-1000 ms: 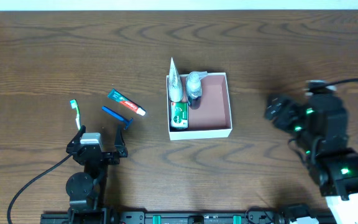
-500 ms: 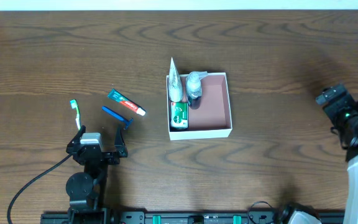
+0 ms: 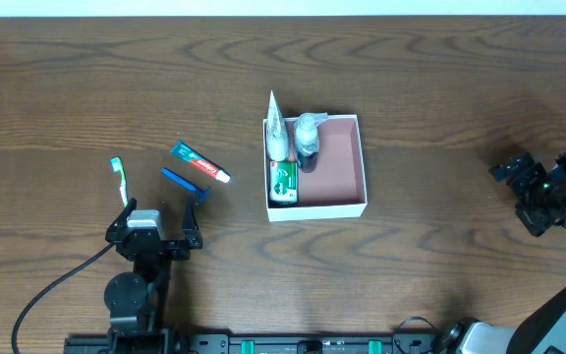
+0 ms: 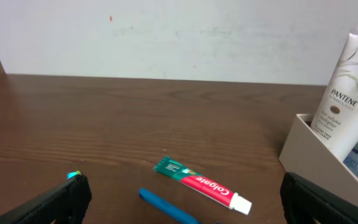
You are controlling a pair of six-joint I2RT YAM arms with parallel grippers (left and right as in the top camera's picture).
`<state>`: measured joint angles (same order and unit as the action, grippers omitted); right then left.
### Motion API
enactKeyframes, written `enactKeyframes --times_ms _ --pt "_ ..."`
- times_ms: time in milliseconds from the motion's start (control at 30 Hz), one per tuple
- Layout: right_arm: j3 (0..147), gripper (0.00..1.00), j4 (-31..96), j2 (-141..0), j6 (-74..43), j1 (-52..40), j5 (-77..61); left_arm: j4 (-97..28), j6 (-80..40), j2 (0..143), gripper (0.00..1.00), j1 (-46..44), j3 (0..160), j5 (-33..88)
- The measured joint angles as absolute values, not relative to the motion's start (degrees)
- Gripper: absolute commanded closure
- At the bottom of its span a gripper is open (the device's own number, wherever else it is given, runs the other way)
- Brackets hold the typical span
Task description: Pack container
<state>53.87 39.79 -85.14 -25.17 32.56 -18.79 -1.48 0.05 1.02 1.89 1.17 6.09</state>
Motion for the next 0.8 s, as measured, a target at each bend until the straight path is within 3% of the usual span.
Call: enactKeyframes --times_ms 233,433,800 --pt "53.87 0.01 40.12 -85.14 -24.29 32.56 -19.31 -3.16 -7.2 4.19 0.02 1.89 2.35 11.25" --pt "53.87 0.01 40.12 -85.14 -24.03 32.56 -19.51 -8.62 -11.25 16.84 0.02 1.89 8.14 17.93" --pt "53.89 0.01 40.16 -85.14 -23.79 32.56 -19.55 -37.82 -13.06 56.23 0.02 1.89 52.21 22.46"
